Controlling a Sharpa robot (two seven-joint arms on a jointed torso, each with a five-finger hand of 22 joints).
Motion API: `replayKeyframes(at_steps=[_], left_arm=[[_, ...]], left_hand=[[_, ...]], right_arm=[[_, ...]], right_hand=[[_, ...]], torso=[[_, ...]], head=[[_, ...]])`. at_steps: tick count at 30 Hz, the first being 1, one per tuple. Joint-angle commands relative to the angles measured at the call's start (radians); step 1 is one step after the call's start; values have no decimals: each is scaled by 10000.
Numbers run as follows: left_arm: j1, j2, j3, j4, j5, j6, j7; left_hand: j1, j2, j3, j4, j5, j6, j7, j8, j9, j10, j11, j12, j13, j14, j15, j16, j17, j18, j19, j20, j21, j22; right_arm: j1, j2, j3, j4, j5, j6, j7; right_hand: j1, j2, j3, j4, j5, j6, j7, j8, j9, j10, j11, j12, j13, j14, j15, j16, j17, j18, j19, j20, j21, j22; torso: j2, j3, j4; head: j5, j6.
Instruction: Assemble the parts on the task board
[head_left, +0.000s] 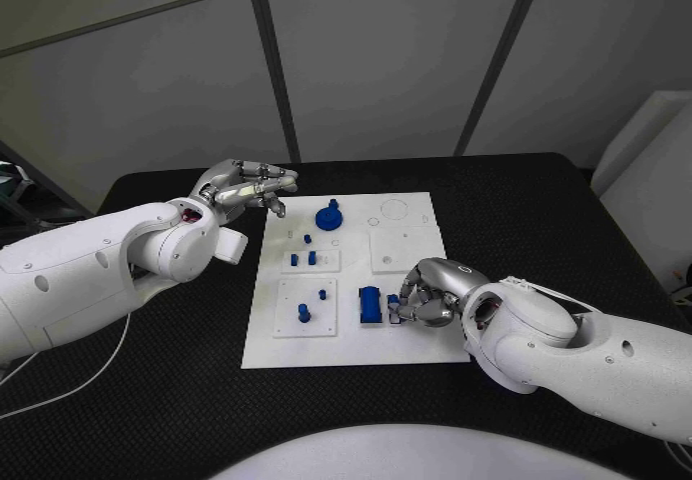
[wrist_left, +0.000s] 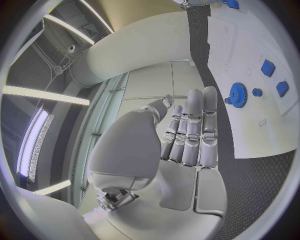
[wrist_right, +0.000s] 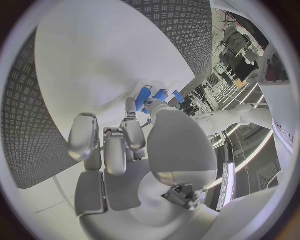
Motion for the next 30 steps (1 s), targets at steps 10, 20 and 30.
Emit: replayKeyframes(at_steps=[10, 20, 30], left_arm=[[18, 2, 8, 5, 30, 108, 25], [18, 4, 8, -1, 30, 115, 3], [17, 17, 8, -77, 30, 69, 71]], left_hand=[[-45, 64, -28, -6, -13, -106, 4, 70, -7, -70, -15, 56, -7, -76, -22, -42, -14, -179, 37, 15, -44, -18], [-45, 64, -28, -6, -13, -106, 4, 70, -7, -70, -15, 56, -7, -76, -22, -42, -14, -179, 37, 15, -44, -18], [-45, 64, -28, -6, -13, -106, 4, 70, -7, -70, -15, 56, -7, -76, -22, -42, -14, -179, 37, 15, -44, -18]], right_arm=[[1, 59, -6, -78, -60, 83, -51], [1, 54, -6, -86, -60, 41, -41], [8, -308, -4, -260, 1025, -2110, 1586]], right_hand=[[-978, 162, -755, 12, 731, 26, -7, 32, 96, 82, 29, 51, 43, 877, -78, 25, 1850, -164, 35, -16, -8, -10], [-1326, 241, -1191, 14, 416, 28, -10, 16, 138, 70, 33, 30, 48, 871, -72, 6, 1822, -155, 10, -11, -46, -43], [-504, -25, -1569, -99, -47, -763, 271, -453, 24, -422, 236, -831, -561, 720, 62, -401, 1178, -9, -458, 58, -650, -733]], torso=[[-9, -4, -8], [-6, 2, -8], [-48, 1, -37]], head=[[5, 16], [6, 15], [-9, 101]])
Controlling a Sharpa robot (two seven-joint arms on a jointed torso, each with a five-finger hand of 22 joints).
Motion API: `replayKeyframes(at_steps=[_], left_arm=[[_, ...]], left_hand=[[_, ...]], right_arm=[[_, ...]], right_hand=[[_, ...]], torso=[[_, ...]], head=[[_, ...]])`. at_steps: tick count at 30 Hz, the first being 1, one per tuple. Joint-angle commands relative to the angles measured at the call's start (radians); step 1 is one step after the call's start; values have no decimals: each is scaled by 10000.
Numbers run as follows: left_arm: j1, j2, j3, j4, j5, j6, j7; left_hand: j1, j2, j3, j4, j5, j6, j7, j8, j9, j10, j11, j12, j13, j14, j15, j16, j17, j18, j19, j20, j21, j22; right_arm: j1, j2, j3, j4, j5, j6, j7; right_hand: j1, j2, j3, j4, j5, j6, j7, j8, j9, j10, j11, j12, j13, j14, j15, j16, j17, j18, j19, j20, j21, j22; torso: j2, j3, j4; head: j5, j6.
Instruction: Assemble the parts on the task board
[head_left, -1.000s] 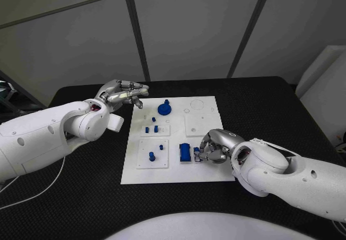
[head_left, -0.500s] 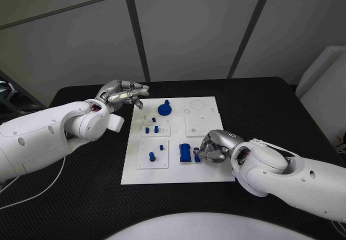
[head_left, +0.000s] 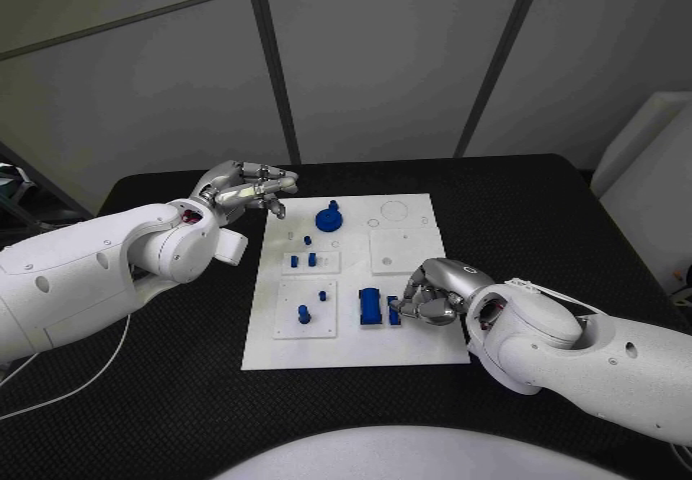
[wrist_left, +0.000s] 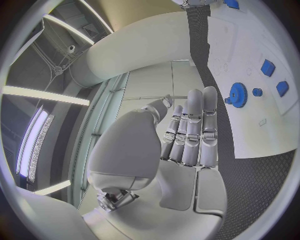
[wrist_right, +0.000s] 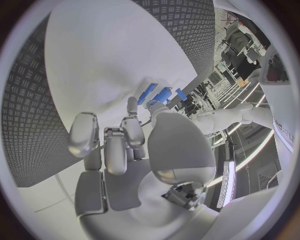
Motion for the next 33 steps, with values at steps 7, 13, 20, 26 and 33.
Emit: replayKeyframes(at_steps=[7, 13, 20, 26, 33], left_arm=[[15, 85, 7, -174, 168, -377, 447], [1, 291, 6, -453, 745, -827, 1006], [-103, 914, 10, -1288, 2010, -1716, 2000], [-237, 1511, 16, -2028, 2633, -1746, 2436], [-365, 2319, 23, -2865, 3078, -1565, 2585]], left_hand=[[-189, 30, -133, 81, -31, -118, -19, 47, -8, -118, 2, 98, -5, -85, 3, -37, -31, -184, 44, 35, -89, -52], [-296, 28, -387, 185, -31, -57, -77, 173, 10, -95, -29, 242, 22, -538, 30, -365, -208, -184, -246, 79, -418, -261], [-238, 111, -716, 382, -22, 0, -118, 218, -25, -75, 73, -77, -273, -2103, 403, -3006, -1508, -308, -2132, 417, -2136, -1335], [-238, 143, -1173, 606, -29, -266, -209, -334, -29, -21, 318, -1096, -343, -2688, 942, -5748, -2568, -285, -4217, 1138, -4367, -3111], [-331, 327, -2097, 764, -27, -343, -393, -924, -30, -479, 623, -2316, -343, -3012, 1302, -7489, -3310, -238, -5233, 1471, -5208, -4667]], right_arm=[[399, -240, 11, -1247, 5243, -2304, 4962], [948, 149, 14, -2821, 8822, -1441, 7134], [1159, 1354, 166, -4983, 11020, -640, 8507], [1189, 2524, 566, -6761, 12098, -155, 9132], [1191, 3408, 718, -8141, 12529, 389, 9498]], right_hand=[[1687, -21, -336, -353, -1493, -1236, 691, -1118, -487, -2549, 586, -4516, -3472, -180, 475, -2620, -1839, 741, -2652, 453, -3691, -3941], [3039, 260, 35, -655, -2744, -1374, 1036, -1615, -862, -4011, 997, -7259, -5839, -2671, 904, -8506, -6908, 805, -4238, 866, -6435, -5985], [3557, 136, 418, -478, -2963, -1097, 1241, -2498, -1833, -3478, 1576, -10040, -9933, -4150, 1835, -12939, -9808, 849, -5223, 1846, -9284, -7955], [3490, 297, 418, -744, -2961, -1084, 1334, -2642, -2468, -3392, 1684, -10768, -11387, -4157, 2071, -14122, -10957, 907, -5117, 2124, -10413, -8872], [3244, 427, 299, -1108, -2964, -1068, 1368, -2643, -2983, -3209, 1723, -11169, -12069, -3854, 2094, -14403, -11799, 930, -4491, 2133, -11049, -9571]], torso=[[-185, -34, -14], [-448, -91, -5], [-889, -214, -95], [-1057, -245, -144], [-1115, -231, -91]], head=[[-67, 234], [-54, 641], [45, 1228], [109, 1775], [180, 2124]])
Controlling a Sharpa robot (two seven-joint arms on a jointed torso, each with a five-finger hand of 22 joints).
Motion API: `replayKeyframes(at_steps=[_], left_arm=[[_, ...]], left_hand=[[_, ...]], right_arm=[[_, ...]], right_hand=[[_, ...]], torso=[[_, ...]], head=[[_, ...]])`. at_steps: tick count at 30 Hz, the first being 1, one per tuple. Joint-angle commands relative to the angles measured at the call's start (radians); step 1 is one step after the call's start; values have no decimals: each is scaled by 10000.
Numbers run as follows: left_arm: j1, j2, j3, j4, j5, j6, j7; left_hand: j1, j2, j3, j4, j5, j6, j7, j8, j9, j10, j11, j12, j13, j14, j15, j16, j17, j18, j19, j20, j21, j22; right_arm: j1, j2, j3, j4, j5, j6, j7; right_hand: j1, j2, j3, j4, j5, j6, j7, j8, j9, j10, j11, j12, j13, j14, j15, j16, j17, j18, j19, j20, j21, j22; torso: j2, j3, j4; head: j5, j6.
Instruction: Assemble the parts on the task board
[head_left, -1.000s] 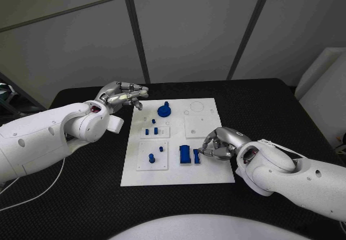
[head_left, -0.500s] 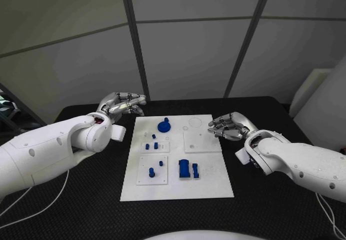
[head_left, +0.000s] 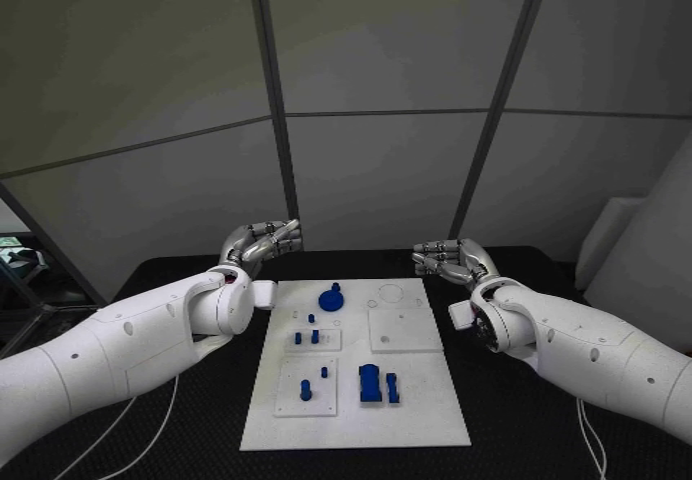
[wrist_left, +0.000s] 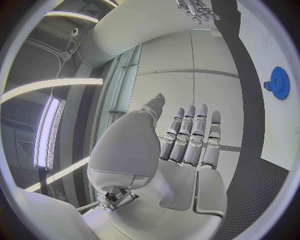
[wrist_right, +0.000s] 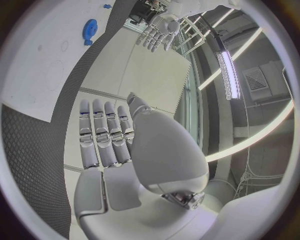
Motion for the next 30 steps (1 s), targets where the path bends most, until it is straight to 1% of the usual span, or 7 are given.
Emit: replayKeyframes(at_steps=[1, 3, 4, 15, 17, 21, 30], left_arm=[[-20, 222, 12, -293, 692, -24, 521], [-46, 340, 13, -430, 794, -69, 551], [-40, 281, 0, -306, 226, -4, 120], [-74, -169, -283, 1100, 31, -1312, 370], [-87, -332, -386, 1610, -39, -1787, 460], [-116, -717, -629, 2814, -206, -2908, 674], [-147, -1120, -884, 4074, -380, -4080, 898]], left_hand=[[-72, 102, -338, 71, -22, -76, -90, -211, -9, -260, -3, -397, -10, -112, 64, -428, -154, -48, -681, 4, -99, -707], [-91, 151, -552, 96, -22, -123, -99, -335, -6, -389, -28, -648, -6, -158, 92, -661, -164, -71, -1085, 25, -124, -1113], [-4123, 771, -961, -250, -874, -2707, -599, -1142, -655, -2998, -607, -923, -632, -2675, -450, -998, -798, -534, -2423, -861, -648, -2128], [-7293, 771, -1421, -1033, -874, -4795, -1019, -1142, -655, -5133, -1074, -1808, -632, -4720, -888, -2023, -798, -761, -3717, -1557, -648, -3176], [-7771, 771, -2131, -1033, -874, -5106, -1081, -1142, -655, -5447, -1145, -1808, -632, -5022, -954, -2023, -798, -1779, -3891, -1659, -648, -3308], [-8731, 771, -2131, -1033, -874, -5721, -1814, -1142, -655, -6076, -1975, -1808, -632, -5628, -1751, -2023, -798, -1779, -4210, -1889, -648, -3574], [-10215, 771, -2131, -1033, -874, -6687, -1814, -1142, -655, -7047, -1975, -1808, -632, -6567, -1751, -2023, -798, -1779, -4728, -2906, -648, -3985]], right_arm=[[9, 187, 31, -333, 806, 755, 729], [9, 305, 40, -484, 830, 854, 765], [-2, 223, 31, -373, 276, 225, 207], [164, -328, -354, 1034, 1256, -828, 626], [224, -528, -493, 1545, 1612, -1211, 778], [386, -1068, -870, 2923, 2573, -2243, 1188], [620, -1845, -1412, 4904, 3954, -3726, 1777]], right_hand=[[-80, 35, -13, -148, -45, 3, 36, -29, -106, 79, 0, -68, -51, 235, -55, 1, -139, 143, 229, -26, -74, -120], [-100, 30, -45, -233, -100, 28, 26, -28, -175, 110, -17, -95, -55, 454, -109, 23, -218, 141, 431, -85, -94, -192], [-4554, 467, -363, -657, -581, -2859, -568, -657, -526, -3225, -468, -773, -674, -2981, -460, -663, -529, -515, -2440, -773, -582, -897], [-8047, 467, -1081, -1101, -1024, -5050, -994, -657, -1441, -5674, -829, -773, -674, -5466, -1324, -663, -1367, -751, -4509, -1349, -1026, -1503], [-8589, 467, -1081, -1804, -1086, -5397, -1064, -657, -1441, -6068, -1539, -773, -674, -5875, -1324, -663, -1367, -794, -4850, -1433, -1097, -1592], [-9639, 467, -1081, -1804, -1829, -6072, -1894, -657, -1441, -6833, -1539, -773, -674, -6664, -1324, -663, -1367, -904, -5510, -1599, -1852, -1761], [-11292, 467, -1081, -1804, -1829, -7125, -1894, -657, -1441, -8041, -1539, -773, -674, -7904, -1324, -663, -1367, -1714, -6531, -2450, -1852, -2637]], torso=[[-23, 26, 9], [19, 51, -13], [-14, 9, 2], [59, 67, 462], [63, 70, 481], [63, 70, 481], [63, 70, 481]], head=[[64, 230], [79, 293], [44, 166], [-150, 129], [-158, 127], [-158, 127], [-158, 127]])
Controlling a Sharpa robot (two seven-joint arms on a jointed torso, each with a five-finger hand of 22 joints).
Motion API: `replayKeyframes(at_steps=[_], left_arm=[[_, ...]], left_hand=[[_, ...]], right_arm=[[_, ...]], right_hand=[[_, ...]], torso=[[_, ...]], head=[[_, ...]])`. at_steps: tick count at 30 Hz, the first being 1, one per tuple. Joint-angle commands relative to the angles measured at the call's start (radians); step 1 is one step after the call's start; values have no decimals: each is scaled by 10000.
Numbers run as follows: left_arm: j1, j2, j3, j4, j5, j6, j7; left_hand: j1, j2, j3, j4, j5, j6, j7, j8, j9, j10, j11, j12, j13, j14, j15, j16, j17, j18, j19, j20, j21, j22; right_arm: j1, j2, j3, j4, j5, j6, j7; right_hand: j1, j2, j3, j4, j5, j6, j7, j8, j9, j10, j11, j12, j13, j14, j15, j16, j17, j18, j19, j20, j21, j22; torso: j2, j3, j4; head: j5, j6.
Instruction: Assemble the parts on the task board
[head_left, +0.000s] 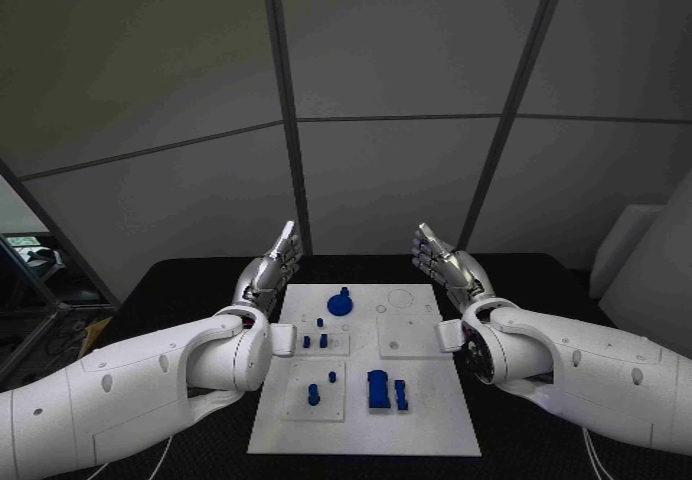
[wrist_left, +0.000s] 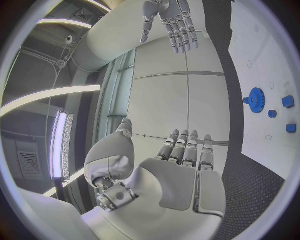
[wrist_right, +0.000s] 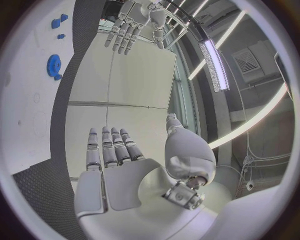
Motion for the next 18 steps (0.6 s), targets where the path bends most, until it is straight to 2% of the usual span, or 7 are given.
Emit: replayKeyframes(at_steps=[1, 6, 7, 12, 13, 18], left_arm=[[21, -40, -8, 162, -282, -967, 398], [20, -42, -9, 167, -283, -972, 399], [20, -42, -9, 167, -283, -972, 399], [20, -42, -9, 167, -283, -972, 399], [20, -42, -9, 167, -283, -972, 399], [20, -42, -9, 167, -283, -972, 399]], left_hand=[[-1496, 6, -136, -26, -70, -963, -161, -53, -23, -980, -259, -61, -17, -942, -225, -115, -18, -137, -556, -962, -59, -412], [-2112, 6, -136, -26, -70, -1366, -161, -53, -23, -1379, -259, -61, -17, -1333, -225, -115, -18, -137, -802, -962, -59, -584], [-2213, 6, -136, -26, -70, -1428, -161, -53, -23, -1445, -259, -61, -17, -1397, -225, -115, -18, -137, -840, -962, -59, -1295], [-2658, 6, -136, -26, -70, -1721, -161, -53, -23, -1742, -259, -61, -17, -1680, -225, -115, -18, -137, -1001, -962, -59, -1295], [-2786, 6, -136, -26, -70, -1799, -161, -53, -23, -1828, -259, -61, -17, -1761, -225, -115, -18, -137, -1725, -962, -59, -1295], [-3094, 6, -136, -26, -70, -2003, -161, -53, -23, -2018, -259, -61, -17, -1959, -225, -115, -18, -137, -1725, -962, -59, -1295]], right_arm=[[58, -128, -66, 373, 1106, -1225, 666], [82, -207, -121, 574, 1246, -1375, 726], [82, -207, -121, 574, 1246, -1375, 726], [82, -207, -121, 574, 1246, -1375, 726], [82, -207, -121, 574, 1246, -1375, 726], [82, -207, -121, 574, 1246, -1375, 726]], right_hand=[[-1682, 4, -34, -150, -201, -1077, -259, -77, -47, -1229, -98, -71, -17, -1265, -45, -45, -38, -750, -1076, -580, -197, -669], [-2370, 4, -34, -150, -201, -1518, -259, -77, -47, -1721, -98, -71, -17, -1784, -45, -45, -38, -750, -1515, -580, -197, -669], [-2475, 4, -34, -150, -201, -1585, -259, -77, -47, -1800, -98, -71, -17, -1861, -45, -45, -38, -750, -1584, -580, -197, -669], [-2979, 4, -34, -150, -201, -1913, -259, -77, -47, -2168, -98, -71, -17, -2239, -45, -45, -38, -750, -1903, -580, -197, -669], [-3122, 4, -34, -150, -201, -2000, -259, -77, -47, -2277, -98, -71, -17, -2346, -45, -45, -38, -750, -1991, -580, -197, -669], [-3468, 4, -34, -150, -201, -2226, -259, -77, -47, -2527, -98, -71, -17, -2613, -45, -45, -38, -750, -2207, -580, -197, -669]], torso=[[1, 2, 7], [1, 2, 7], [1, 2, 7], [1, 2, 7], [1, 2, 7], [1, 2, 7]], head=[[1, -1], [1, -1], [1, -1], [1, -1], [1, -1], [1, -1]])
